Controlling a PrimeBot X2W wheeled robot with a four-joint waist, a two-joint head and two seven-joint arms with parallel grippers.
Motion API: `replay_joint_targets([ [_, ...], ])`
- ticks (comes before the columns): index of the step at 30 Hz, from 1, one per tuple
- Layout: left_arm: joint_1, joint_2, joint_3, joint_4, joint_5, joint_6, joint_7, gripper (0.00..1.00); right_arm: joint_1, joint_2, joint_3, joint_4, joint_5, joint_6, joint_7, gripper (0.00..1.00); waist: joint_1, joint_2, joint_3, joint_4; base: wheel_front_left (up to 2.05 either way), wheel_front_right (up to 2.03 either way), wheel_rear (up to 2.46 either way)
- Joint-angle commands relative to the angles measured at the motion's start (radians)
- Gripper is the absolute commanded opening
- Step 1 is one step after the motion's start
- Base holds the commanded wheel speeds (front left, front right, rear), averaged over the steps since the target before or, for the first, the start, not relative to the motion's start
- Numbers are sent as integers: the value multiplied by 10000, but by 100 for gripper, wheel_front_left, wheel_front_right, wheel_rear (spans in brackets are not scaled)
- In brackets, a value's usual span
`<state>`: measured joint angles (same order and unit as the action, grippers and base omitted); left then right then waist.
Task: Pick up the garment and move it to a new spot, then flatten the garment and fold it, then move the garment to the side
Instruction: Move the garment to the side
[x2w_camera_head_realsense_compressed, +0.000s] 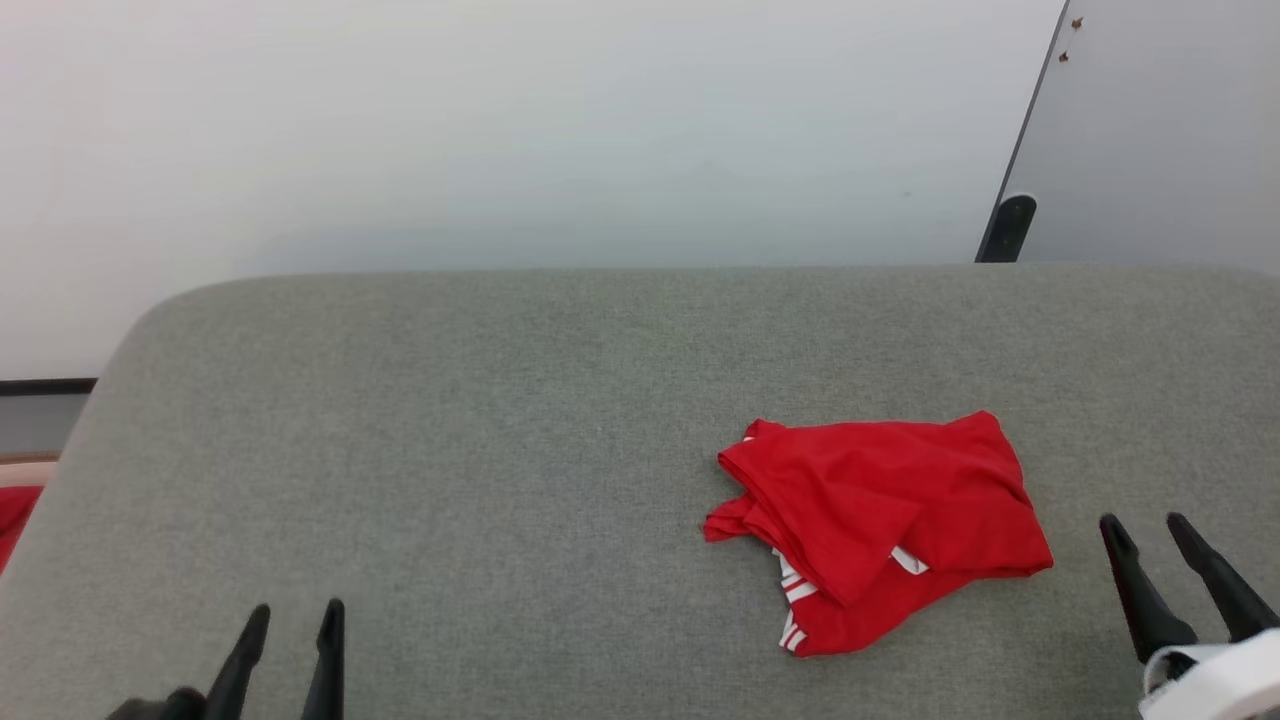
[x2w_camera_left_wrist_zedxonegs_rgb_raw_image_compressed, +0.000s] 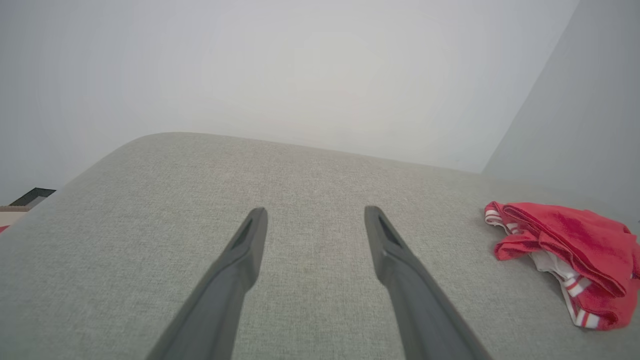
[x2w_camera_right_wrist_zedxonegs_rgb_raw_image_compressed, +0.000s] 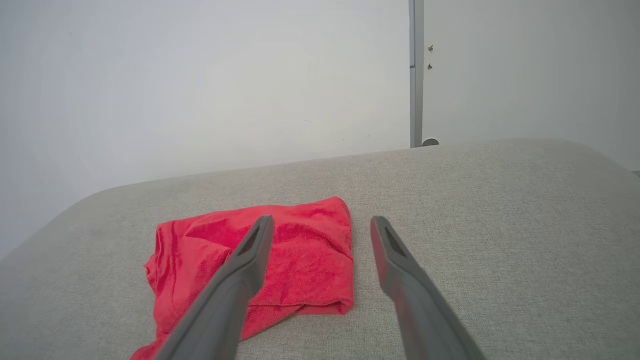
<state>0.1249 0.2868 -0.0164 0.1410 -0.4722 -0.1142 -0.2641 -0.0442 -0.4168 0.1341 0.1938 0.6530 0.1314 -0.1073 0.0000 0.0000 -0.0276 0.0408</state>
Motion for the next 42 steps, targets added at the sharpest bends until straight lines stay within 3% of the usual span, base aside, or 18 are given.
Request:
replay_joint_targets([
  [1, 203, -30, 29, -105, 90, 43, 5, 100, 245, 56, -168, -122, -68, -12, -61, 100, 0, 0, -67, 43, 0, 0, 0],
  [12, 918, -88, -37, -856, 85, 144, 69, 100, 1395, 589, -1272, -1538, -661, -12, 500, 100, 0, 0, -107, 167, 0, 0, 0],
  [27, 835, -125, -196, -951, -31, 206, 136, 100, 1580, 953, -1509, -1920, -804, -12, 877, 100, 0, 0, -99, 263, 0, 0, 0],
  [36, 686, -218, -260, -933, -99, 229, 109, 100, 953, 825, -1049, -1903, -706, -12, 1169, 100, 0, 0, 65, 299, 0, 0, 0],
  [42, 311, -371, -389, -909, -105, 183, 80, 100, -586, 186, -43, -1458, -511, -12, 1992, 100, 0, 0, 492, 347, 0, 0, 0],
])
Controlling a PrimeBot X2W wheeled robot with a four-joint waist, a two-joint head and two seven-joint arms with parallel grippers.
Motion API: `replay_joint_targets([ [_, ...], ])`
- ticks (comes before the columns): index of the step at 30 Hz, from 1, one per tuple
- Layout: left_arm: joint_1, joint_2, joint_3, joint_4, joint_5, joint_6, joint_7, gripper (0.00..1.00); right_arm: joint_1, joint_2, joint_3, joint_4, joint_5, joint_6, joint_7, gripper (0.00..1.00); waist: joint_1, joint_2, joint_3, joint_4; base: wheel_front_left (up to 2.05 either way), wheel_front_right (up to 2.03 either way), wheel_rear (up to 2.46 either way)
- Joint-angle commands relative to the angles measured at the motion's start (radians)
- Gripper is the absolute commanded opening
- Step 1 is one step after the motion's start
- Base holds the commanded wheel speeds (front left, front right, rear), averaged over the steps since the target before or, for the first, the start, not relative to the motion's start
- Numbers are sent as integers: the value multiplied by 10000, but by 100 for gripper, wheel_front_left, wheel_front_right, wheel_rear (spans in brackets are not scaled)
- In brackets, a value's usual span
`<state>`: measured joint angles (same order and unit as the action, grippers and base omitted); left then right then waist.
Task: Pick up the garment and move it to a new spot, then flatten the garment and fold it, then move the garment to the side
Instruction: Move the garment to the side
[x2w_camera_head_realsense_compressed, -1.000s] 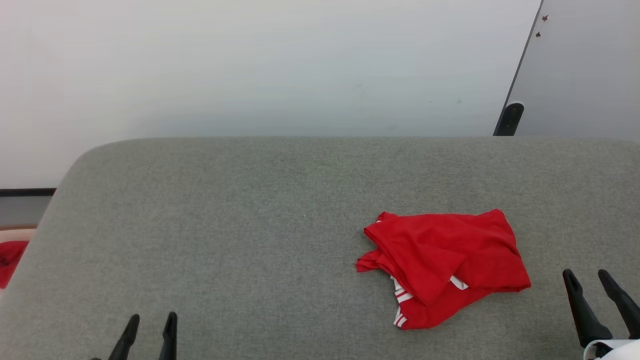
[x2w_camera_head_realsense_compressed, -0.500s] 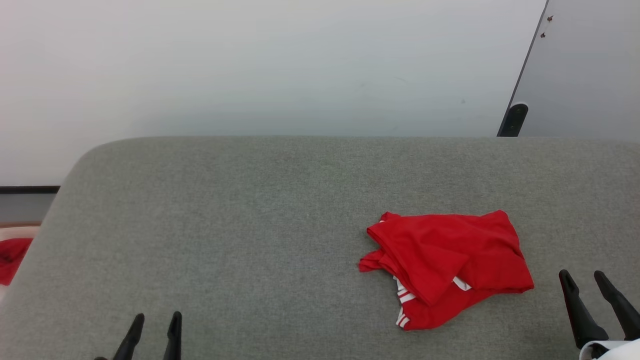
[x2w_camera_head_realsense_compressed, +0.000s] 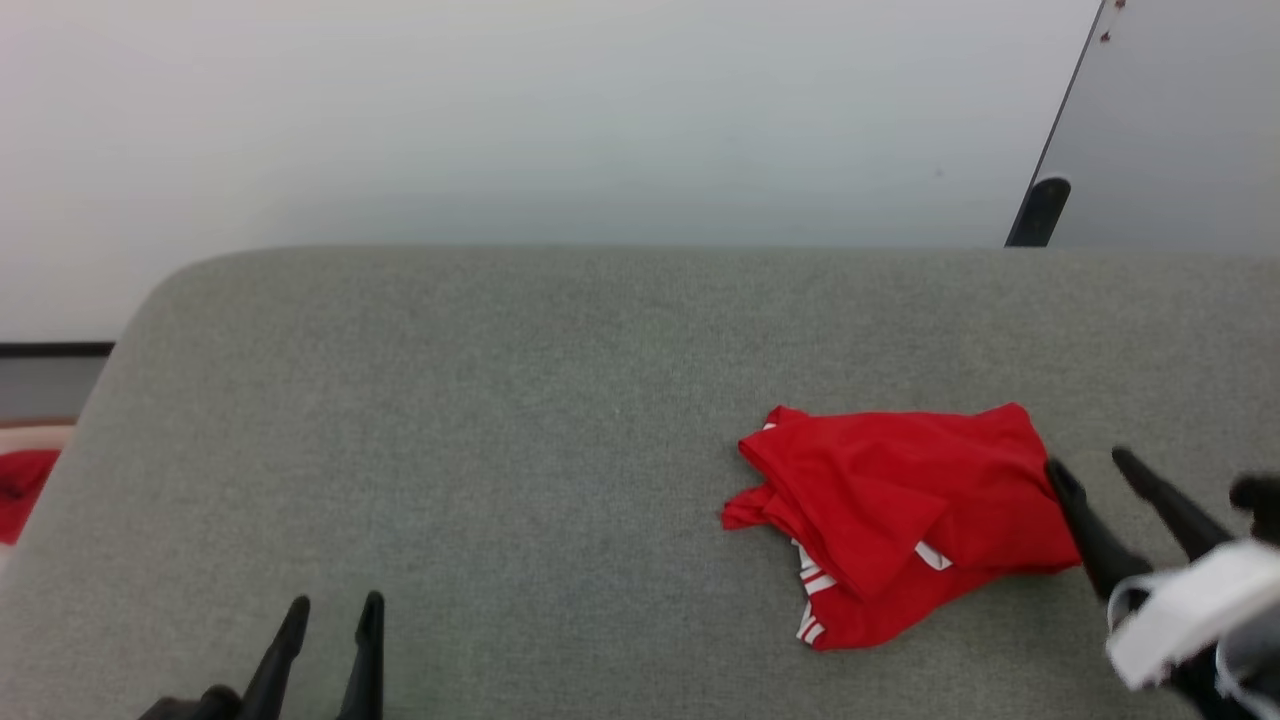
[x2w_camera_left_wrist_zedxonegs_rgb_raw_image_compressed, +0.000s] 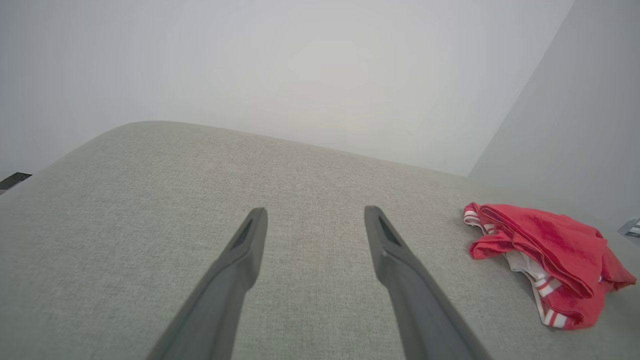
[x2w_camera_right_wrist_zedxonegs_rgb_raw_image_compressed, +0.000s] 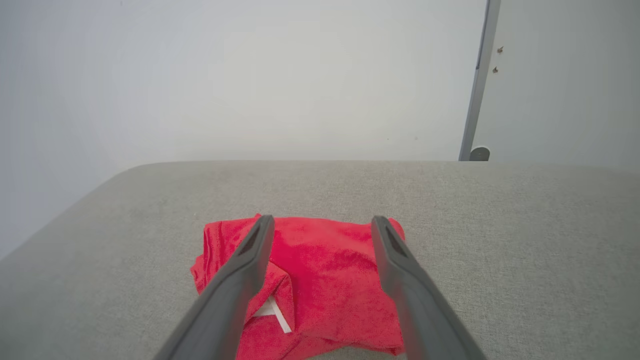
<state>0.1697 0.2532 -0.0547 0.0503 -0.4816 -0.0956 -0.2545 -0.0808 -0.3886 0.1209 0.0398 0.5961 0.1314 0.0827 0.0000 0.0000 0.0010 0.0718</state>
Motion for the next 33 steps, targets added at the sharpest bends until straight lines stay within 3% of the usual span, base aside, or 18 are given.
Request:
replay_joint_targets([
  [1, -226, -79, -30, 19, -20, -17, -28, 100, -590, -198, 192, 268, 159, -12, 342, 100, 0, 0, 327, 50, 0, 0, 0],
  [14, -1465, -463, -236, 499, 43, -242, -101, 100, -4408, -1441, 1083, 3482, 1459, -12, 6803, 100, 0, 0, 2033, 632, 0, 0, 0],
  [20, -1975, -726, -214, 518, 176, -314, -106, 100, -5153, -1506, 1162, 4165, 1179, -12, 7919, 100, 0, 0, 2697, 932, 0, 0, 0],
  [26, -2285, -908, -212, 604, 294, -352, -108, 100, -4892, -1347, 1442, 4418, 1127, -12, 8128, 100, 0, 0, 3090, 1107, 0, 0, 0],
  [27, -2331, -943, -207, 613, 314, -358, -107, 100, -4817, -1302, 1505, 4415, 1151, -12, 8101, 76, 0, 0, 3133, 1114, 0, 0, 0],
  [28, -2350, -971, -204, 634, 334, -361, -107, 100, -4754, -1286, 1548, 4399, 1147, -12, 8017, 44, 0, 0, 3161, 1117, 0, 0, 0],
  [29, -2365, -995, -213, 656, 320, -365, -107, 100, -4689, -1283, 1590, 4389, 1156, -12, 7975, 33, 0, 0, 3186, 1118, 0, 0, 0],
  [30, -2391, -1000, -250, 669, 302, -367, -107, 100, -4633, -1269, 1641, 4373, 1183, -12, 7911, 0, 0, 0, 3203, 1109, 0, 0, 0],
  [33, -2490, -966, -305, 717, 297, -369, -107, 100, -4492, -1221, 1714, 4309, 1313, -13, 7801, 0, 0, 0, 3196, 1044, 0, 0, 0],
])
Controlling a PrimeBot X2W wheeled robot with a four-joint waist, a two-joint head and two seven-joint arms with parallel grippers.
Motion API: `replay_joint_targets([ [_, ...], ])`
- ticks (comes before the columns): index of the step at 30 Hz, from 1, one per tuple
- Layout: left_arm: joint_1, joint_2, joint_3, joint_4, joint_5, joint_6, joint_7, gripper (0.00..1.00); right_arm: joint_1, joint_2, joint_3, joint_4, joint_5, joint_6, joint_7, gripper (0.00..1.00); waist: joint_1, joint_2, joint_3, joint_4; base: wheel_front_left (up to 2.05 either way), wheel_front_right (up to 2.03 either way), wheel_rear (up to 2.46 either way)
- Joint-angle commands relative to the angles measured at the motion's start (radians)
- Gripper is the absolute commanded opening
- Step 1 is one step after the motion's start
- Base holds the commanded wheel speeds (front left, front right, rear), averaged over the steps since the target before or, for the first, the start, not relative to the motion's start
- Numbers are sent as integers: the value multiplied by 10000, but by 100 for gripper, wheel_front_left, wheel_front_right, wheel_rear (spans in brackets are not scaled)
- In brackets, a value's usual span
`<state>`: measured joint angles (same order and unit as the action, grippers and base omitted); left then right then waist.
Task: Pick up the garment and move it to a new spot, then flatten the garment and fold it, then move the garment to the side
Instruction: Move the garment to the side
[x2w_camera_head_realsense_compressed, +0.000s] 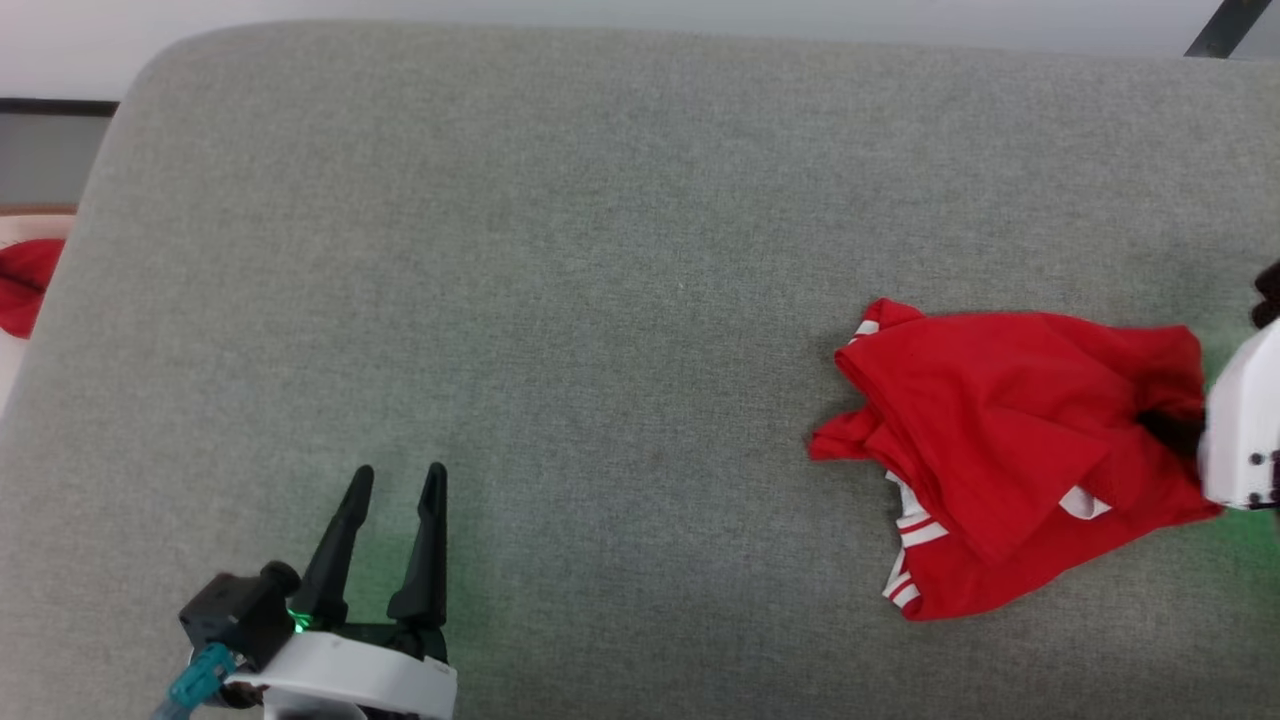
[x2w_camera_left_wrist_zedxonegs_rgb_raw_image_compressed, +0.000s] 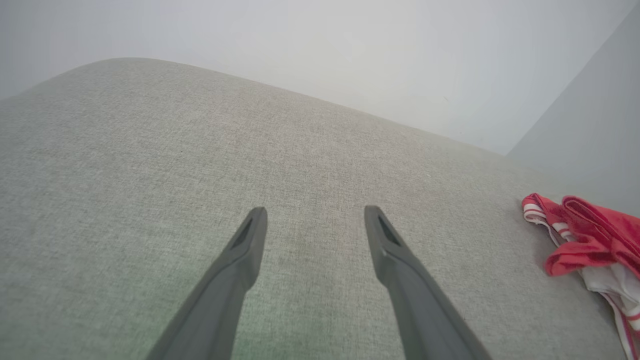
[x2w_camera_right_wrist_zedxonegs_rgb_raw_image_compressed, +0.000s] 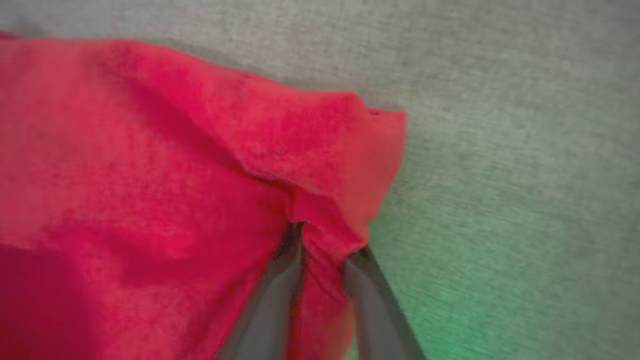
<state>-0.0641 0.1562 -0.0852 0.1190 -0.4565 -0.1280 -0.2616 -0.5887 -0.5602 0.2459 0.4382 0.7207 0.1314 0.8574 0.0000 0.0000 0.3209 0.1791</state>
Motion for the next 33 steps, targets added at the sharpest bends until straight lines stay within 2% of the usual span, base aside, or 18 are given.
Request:
replay_joint_targets([
  [1, -152, 5, 0, 31, 46, -45, -36, 100, 587, 495, 464, 324, 66, -13, 55, 0, 0, 0, -3, -29, 0, 0, 0],
  [8, -231, 160, -82, -56, 200, -48, -25, 100, 590, 610, 260, 107, 425, -10, -794, 0, 0, 0, -260, -340, 0, 0, 0],
  [11, -245, 207, -158, -213, 273, -49, -25, 100, 638, 469, 37, -53, 679, -10, -1344, 0, 0, 0, -368, -515, 0, 0, 0],
  [17, -329, 310, -200, -691, 461, -45, -24, 100, 1021, -412, -860, -343, 1128, -13, -2322, 0, 0, 0, -342, -994, 0, 0, 0],
  [24, -517, 549, -344, -1030, 542, -46, -22, 100, 1207, -1420, -1825, -249, 823, -13, -3118, 0, 0, 0, -55, -1604, 0, 0, 0],
  [29, -960, 779, -572, -1257, 624, -44, -22, 100, 581, -1826, -2221, -28, 335, -13, -3493, 0, 0, 0, 280, -1921, 0, 0, 0],
  [33, -1418, 970, -748, -1398, 670, -43, -22, 100, 7, -1910, -2432, 374, -173, -13, -3682, 0, 0, 0, 539, -2067, 0, 0, 0],
])
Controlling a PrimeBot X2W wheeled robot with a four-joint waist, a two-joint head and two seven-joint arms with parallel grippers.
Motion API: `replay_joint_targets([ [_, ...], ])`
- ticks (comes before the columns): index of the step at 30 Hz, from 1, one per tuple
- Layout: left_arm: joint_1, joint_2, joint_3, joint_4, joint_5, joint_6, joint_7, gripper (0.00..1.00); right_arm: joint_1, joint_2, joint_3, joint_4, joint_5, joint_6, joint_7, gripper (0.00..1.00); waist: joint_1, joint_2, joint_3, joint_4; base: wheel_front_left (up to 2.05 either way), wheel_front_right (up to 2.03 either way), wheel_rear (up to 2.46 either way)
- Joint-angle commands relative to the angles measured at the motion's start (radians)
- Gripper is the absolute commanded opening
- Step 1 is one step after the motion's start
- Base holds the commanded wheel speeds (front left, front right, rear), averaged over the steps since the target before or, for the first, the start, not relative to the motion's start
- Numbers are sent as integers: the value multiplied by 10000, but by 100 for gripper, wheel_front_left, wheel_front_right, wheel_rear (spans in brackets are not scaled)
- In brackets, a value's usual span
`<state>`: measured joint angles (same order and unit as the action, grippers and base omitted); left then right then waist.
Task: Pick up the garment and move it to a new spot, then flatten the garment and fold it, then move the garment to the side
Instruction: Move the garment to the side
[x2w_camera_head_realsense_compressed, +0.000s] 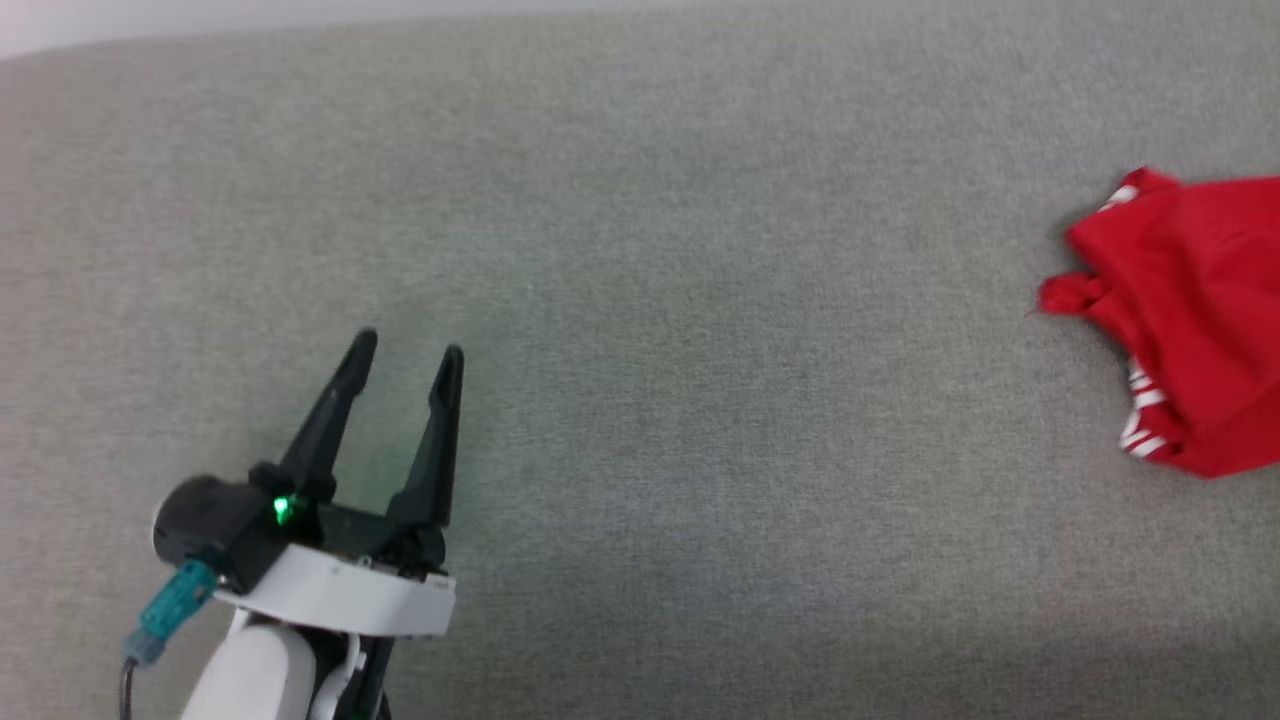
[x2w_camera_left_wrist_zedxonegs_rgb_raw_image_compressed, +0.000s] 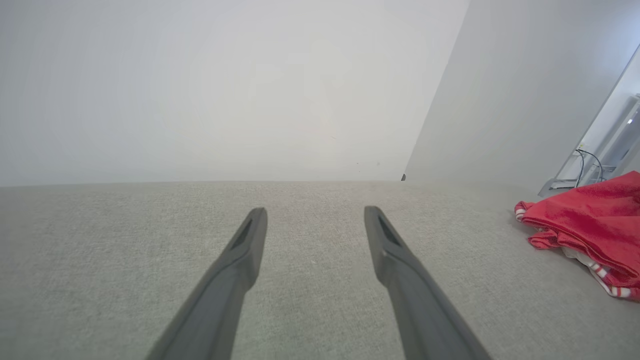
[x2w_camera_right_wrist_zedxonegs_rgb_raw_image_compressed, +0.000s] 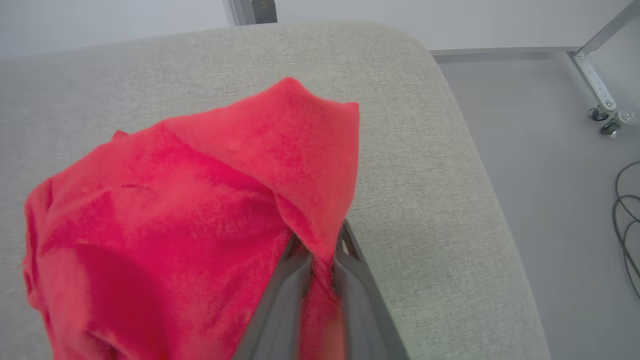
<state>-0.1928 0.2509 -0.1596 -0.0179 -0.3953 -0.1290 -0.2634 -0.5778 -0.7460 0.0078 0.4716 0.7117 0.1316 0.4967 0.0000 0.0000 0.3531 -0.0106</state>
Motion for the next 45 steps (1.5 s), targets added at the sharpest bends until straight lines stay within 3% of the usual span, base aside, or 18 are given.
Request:
replay_joint_targets([
  [1, -232, 52, -52, -54, 65, -33, -7, 100, -229, -93, -90, 162, -257, -15, -138, 0, 0, 0, 291, -193, 0, 0, 0],
  [20, -1074, 518, -148, -289, 175, -34, -7, 100, -1833, 273, -89, 2202, -3124, -15, -2144, 0, 0, 0, 1381, -552, 0, 0, 0],
  [41, -1371, 560, -272, -349, 207, -34, -7, 100, -2764, 760, 121, 3313, -3686, -15, -2743, 0, 0, 0, 1636, -631, 0, 0, 0],
  [43, -1374, 538, -304, -314, 206, -34, -7, 100, -2781, 769, 135, 3354, -3714, -15, -2818, 46, 0, 0, 1574, -610, 0, 0, 0],
  [44, -1363, 529, -312, -292, 201, -34, -7, 100, -2781, 784, 139, 3376, -3733, -15, -2876, 93, 0, 0, 1523, -594, 0, 0, 0],
  [45, -1336, 513, -309, -270, 188, -34, -7, 100, -2749, 822, 144, 3394, -3724, -15, -2926, 100, 0, 0, 1449, -575, 0, 0, 0],
])
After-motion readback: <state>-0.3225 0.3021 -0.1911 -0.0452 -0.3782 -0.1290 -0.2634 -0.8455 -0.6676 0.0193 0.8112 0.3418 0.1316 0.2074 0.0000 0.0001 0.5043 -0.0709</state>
